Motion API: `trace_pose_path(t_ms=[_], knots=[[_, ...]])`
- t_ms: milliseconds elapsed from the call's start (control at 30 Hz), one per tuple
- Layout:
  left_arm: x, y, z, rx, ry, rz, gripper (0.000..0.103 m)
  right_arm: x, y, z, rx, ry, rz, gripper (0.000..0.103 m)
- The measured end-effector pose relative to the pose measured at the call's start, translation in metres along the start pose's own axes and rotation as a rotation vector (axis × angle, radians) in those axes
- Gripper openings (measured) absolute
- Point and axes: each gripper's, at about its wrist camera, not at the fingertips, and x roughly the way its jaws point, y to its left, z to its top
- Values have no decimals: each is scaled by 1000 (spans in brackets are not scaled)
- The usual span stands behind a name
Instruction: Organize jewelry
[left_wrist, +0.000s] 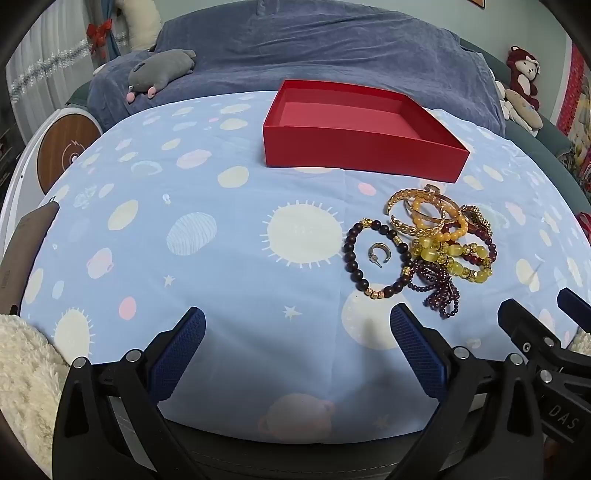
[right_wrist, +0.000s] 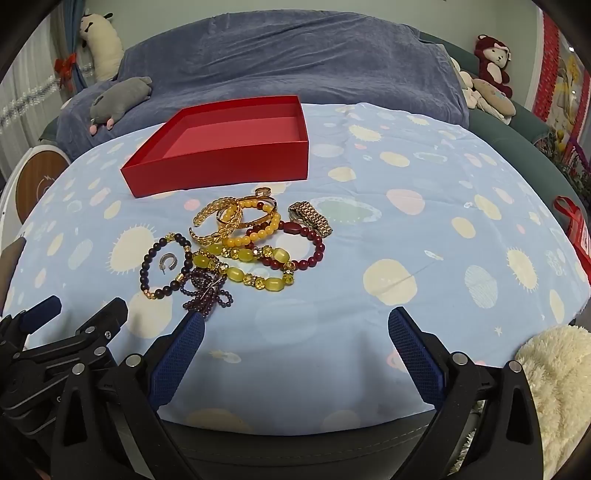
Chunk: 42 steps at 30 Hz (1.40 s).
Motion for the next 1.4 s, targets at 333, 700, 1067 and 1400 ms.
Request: trace_pose_path(t_ms=[333,700,1067,1400], knots=[[-6,9,8,-57,-22,-7,96,0,-1,6,15,-19,2,96],[-8,10,6,-27,-36,2,96,-4,1,5,-4,-30,12,96],[-10,14,6,-40,-41,7,96,-4,0,5,2,-31,14,96],[-10,12,5,-18,-47,12,96,-4,0,5,-4,-32,12,96]])
